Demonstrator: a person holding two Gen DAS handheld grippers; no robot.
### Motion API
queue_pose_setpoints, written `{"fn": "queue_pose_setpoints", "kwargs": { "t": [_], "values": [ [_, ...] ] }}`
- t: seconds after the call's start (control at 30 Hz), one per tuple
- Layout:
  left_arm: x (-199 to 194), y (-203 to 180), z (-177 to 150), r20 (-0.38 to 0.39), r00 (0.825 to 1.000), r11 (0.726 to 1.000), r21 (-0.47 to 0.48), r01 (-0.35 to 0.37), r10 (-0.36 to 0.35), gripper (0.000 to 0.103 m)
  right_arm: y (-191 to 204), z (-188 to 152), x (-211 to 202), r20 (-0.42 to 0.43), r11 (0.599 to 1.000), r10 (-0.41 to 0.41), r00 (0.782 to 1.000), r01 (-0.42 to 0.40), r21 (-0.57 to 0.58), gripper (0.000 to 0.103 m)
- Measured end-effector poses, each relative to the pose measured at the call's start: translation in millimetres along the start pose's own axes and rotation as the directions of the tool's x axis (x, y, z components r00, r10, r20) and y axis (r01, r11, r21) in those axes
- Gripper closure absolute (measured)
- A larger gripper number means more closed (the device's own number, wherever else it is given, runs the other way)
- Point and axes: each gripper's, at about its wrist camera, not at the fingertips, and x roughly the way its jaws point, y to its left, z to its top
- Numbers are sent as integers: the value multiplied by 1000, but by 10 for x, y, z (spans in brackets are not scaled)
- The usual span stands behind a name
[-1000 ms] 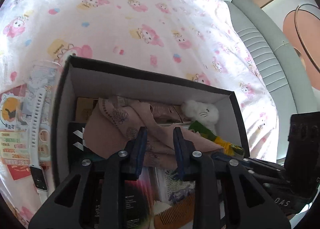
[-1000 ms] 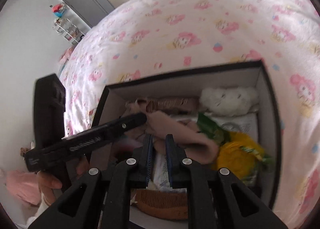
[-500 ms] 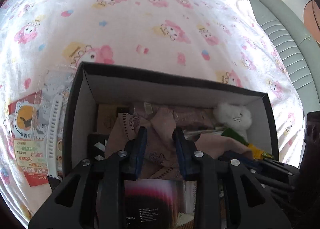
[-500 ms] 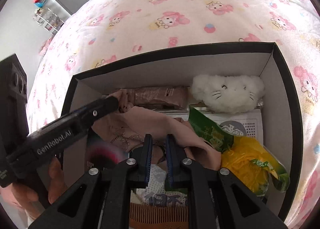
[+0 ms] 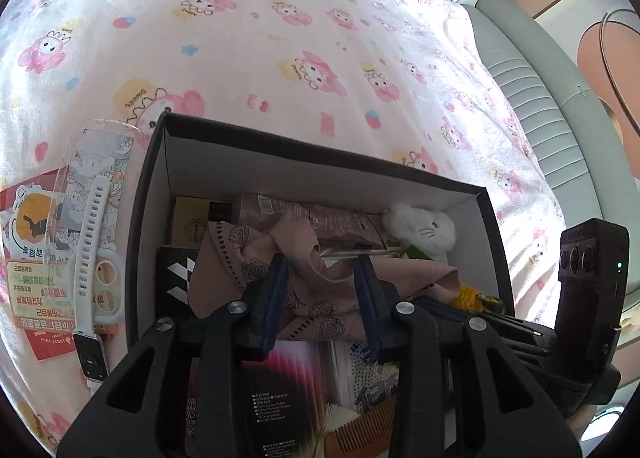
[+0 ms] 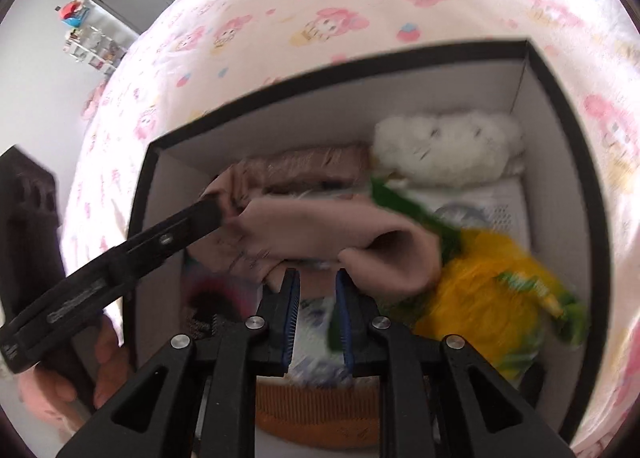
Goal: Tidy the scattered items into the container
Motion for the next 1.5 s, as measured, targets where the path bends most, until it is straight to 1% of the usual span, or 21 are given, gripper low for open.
{"fn": "queue_pose_setpoints", "kwargs": {
  "t": [0.07, 0.17, 0.27, 0.33, 0.4, 0.43, 0.5, 0.57, 0.63, 0.73, 0.77, 0.83, 0.9, 0.97, 1.0, 1.03, 1.1, 1.2, 1.33, 1.4, 1.5],
  "values": [
    [16, 12, 31, -4, 1000, 1000, -6, 16, -16, 66, -6, 81, -46, 39, 1000, -22, 999, 22, 0, 87],
    [92, 25, 53, -48, 998, 999, -29, 30, -31, 66, -62, 136, -99, 61, 999, 22, 998, -23, 23, 87],
    [67, 3, -52, -71, 997, 1000, -14, -5, 4, 66, -89, 78, -165, 64, 999, 36, 997, -37, 12, 87],
    [77, -21, -87, -84, 996, 1000, -7, -22, 21, 66, 7, 44, -177, 64, 999, 15, 998, -12, -44, 87],
    [125, -30, -65, -90, 995, 999, -3, -41, 41, 66, 74, 18, -160, 74, 993, -53, 996, 61, -103, 87],
    [165, -24, -46, -102, 993, 998, -7, -55, 54, 66, 85, 23, -125, 72, 990, -69, 995, 77, -118, 87],
    [256, -11, -26, -144, 987, 997, -19, -70, 67, 65, 22, 83, -39, 33, 993, -56, 998, 59, -99, 87],
    [286, -7, -13, -153, 988, 999, -27, -40, 35, 51, 8, 137, 39, 5, 997, -15, 1000, 16, -79, 87],
    [279, -11, -33, -147, 989, 999, -22, -29, 26, 51, 40, 191, 122, -21, 994, -20, 1000, 17, -110, 87],
    [247, -23, -64, -124, 992, 1000, -1, -21, 20, 51, 170, 234, 153, -26, 979, -80, 996, 74, -191, 87],
    [218, -21, -69, -113, 994, 1000, -2, -3, 3, 52, 182, 239, 131, -19, 978, -83, 996, 78, -192, 87],
    [121, -32, -96, -81, 997, 1000, 10, 18, -17, 52, 162, 218, 22, 9, 987, -52, 999, 53, -153, 87],
    [-68, -67, -140, -37, 999, 999, 29, 30, -29, 52, 141, 135, -165, 56, 993, -28, 998, 35, -117, 87],
    [-337, -111, -230, 15, 998, 997, 40, 67, -68, 52, 155, -28, -414, 126, 991, -59, 990, 74, -116, 87],
    [-476, -142, -295, 52, 996, 997, 50, 66, -69, 52, 192, -122, -564, 175, 988, -64, 982, 88, -131, 87],
    [-612, -181, -375, 85, 995, 997, 59, 52, -57, 52, 229, -217, -716, 222, 985, -60, 973, 94, -145, 87],
    [-842, -281, -549, 128, 991, 996, 79, 29, -39, 52, 249, -418, -959, 274, 986, -38, 961, 81, -147, 83],
    [-1129, -508, -786, 170, 985, 991, 130, 4, -27, 52, 269, -659, -1226, 299, 988, 12, 954, 35, -151, 78],
    [-1460, -826, -1071, 234, 972, 977, 203, -69, 20, 51, 409, -906, -1428, 330, 983, 18, 944, 45, -181, 78],
    [-1533, -926, -1171, 236, 971, 974, 212, -75, 24, 51, 444, -1022, -1496, 336, 984, 39, 941, 21, -175, 78],
    [-1620, -964, -1310, 209, 978, 974, 218, -63, 16, 51, 481, -1235, -1605, 337, 985, 63, 939, -4, -174, 78]
  ]
}}
